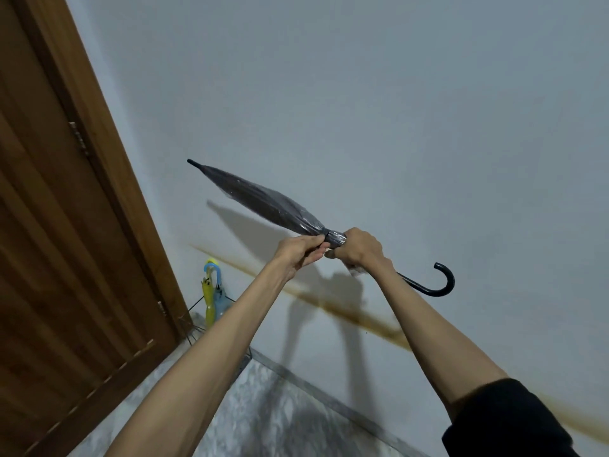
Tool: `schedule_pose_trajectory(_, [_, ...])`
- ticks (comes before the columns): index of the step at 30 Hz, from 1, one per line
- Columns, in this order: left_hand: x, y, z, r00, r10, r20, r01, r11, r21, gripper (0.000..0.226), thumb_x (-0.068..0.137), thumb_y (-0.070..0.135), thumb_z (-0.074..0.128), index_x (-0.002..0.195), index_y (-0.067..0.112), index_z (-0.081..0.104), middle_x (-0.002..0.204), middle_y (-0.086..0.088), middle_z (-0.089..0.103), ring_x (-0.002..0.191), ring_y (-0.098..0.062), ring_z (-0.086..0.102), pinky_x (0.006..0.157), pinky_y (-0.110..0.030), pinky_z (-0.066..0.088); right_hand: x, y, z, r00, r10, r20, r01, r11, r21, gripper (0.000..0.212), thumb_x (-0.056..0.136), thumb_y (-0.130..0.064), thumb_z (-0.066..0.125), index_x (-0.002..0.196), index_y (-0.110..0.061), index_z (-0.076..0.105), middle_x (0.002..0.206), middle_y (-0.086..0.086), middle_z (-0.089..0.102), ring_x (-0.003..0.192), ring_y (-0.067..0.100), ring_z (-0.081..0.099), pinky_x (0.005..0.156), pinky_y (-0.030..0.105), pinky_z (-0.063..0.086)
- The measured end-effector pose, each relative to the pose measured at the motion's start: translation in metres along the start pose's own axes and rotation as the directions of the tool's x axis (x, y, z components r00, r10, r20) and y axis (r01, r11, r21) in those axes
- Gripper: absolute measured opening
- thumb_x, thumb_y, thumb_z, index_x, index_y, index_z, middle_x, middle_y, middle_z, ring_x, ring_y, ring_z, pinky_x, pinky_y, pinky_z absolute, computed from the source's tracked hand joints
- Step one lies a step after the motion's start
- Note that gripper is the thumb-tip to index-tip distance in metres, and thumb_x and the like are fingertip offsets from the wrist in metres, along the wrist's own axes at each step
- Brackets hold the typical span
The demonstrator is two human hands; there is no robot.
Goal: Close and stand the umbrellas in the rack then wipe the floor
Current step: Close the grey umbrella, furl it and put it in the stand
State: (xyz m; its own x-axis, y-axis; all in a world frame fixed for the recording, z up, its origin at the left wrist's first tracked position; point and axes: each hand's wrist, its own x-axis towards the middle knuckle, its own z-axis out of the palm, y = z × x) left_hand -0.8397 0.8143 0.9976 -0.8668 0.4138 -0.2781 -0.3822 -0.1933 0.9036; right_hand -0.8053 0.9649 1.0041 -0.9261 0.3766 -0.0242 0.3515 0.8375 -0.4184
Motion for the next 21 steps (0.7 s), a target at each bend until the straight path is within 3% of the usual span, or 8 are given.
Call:
schedule_pose_trajectory(7, [0.009,0.000,-0.007,0.994,0.082,-0.073,-0.079,0.996,0.051,0.016,0.080,0.015,0.077,0.079,0.002,0.069,0.070,-0.007,0.071,0.053,-0.006,0.064,0.068,-0.019,0.058,0.007,-0.005,0.010,0.984,-0.024,0.179,-0.028,0.959,0.282,0.037,0.060,-0.047,0.077,0.073,-0.015,0.062,0.061,0.000,0.060,0.059,0.021,0.058,0.059,0.027,0.044])
schedule_pose_trajectory(11, [0.011,0.000,-0.013,0.993,0.097,-0.072,-0.094,0.995,0.039,0.017,0.077,0.017,0.080,0.077,0.003,0.070,0.068,-0.005,0.073,0.054,-0.007,0.064,0.065,-0.018,0.059,0.008,-0.013,0.013,0.975,-0.031,0.221,-0.047,0.940,0.339,0.031,0.061,-0.038,0.076,0.059,-0.013,0.058,0.041,-0.003,0.054,0.039,0.016,0.051,0.051,0.026,0.042])
schedule_pose_trajectory(18, [0.015,0.018,-0.037,0.992,0.121,0.034,-0.124,0.989,0.081,0.008,0.084,0.009,0.072,0.082,0.002,0.069,0.068,-0.005,0.073,0.058,-0.008,0.068,0.066,-0.018,0.058,0.009,-0.039,0.013,0.973,-0.034,0.228,-0.065,0.909,0.412,0.028,0.073,-0.022,0.074,0.057,-0.014,0.053,0.045,0.001,0.049,0.038,0.017,0.042,0.043,0.020,0.035])
schedule_pose_trajectory(21, [0.020,0.027,-0.050,0.990,0.132,0.043,-0.136,0.984,0.112,0.008,0.083,0.010,0.073,0.083,0.002,0.070,0.067,-0.006,0.073,0.056,-0.010,0.068,0.066,-0.019,0.059,0.012,-0.052,0.015,0.971,-0.024,0.237,-0.076,0.911,0.406,0.023,0.069,-0.024,0.074,0.064,-0.010,0.057,0.053,0.009,0.051,0.047,0.022,0.045,0.048,0.025,0.039])
